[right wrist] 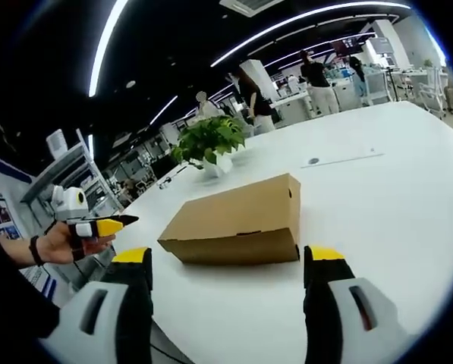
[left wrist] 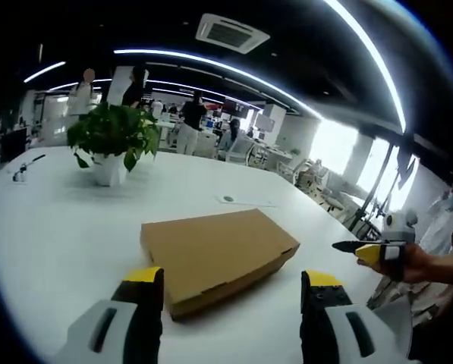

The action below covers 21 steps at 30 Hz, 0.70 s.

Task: Operate the shoe box by opening the lid, removing the specified soft item, and placing it in the target area until the item is outside and the box remains undamaged.

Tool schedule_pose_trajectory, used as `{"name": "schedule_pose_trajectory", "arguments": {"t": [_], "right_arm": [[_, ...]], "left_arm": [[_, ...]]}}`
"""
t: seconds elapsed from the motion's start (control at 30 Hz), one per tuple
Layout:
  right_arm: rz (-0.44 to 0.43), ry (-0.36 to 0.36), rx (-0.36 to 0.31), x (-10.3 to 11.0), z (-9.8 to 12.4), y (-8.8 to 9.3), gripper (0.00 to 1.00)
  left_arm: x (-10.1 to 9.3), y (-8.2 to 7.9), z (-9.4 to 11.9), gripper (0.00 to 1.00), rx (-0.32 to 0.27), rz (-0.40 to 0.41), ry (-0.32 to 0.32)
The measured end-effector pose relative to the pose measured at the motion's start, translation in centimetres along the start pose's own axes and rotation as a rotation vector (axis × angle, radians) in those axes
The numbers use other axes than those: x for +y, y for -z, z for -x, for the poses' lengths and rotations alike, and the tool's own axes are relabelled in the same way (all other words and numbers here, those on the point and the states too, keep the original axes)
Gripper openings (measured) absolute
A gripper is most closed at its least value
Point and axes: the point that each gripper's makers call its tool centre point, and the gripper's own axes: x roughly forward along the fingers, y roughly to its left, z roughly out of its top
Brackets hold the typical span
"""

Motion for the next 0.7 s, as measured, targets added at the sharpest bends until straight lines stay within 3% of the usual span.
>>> {"name": "schedule_pose_trajectory", "arguments": {"t": [0.4,0.7], "right_arm": [[0.006,-0.017,0.028,-0.6,-3.1,-0.7,0.76],[0.0,-0.031,0.057,-1.3,-5.7,-0.4,0.75]], "left_arm": [[2.2,-0.4,-1.5,0.75,0.004,-0.005,-0.019],[3.6,0.3,-3.2,0.75,0.032,-0.008,-0.017]]}}
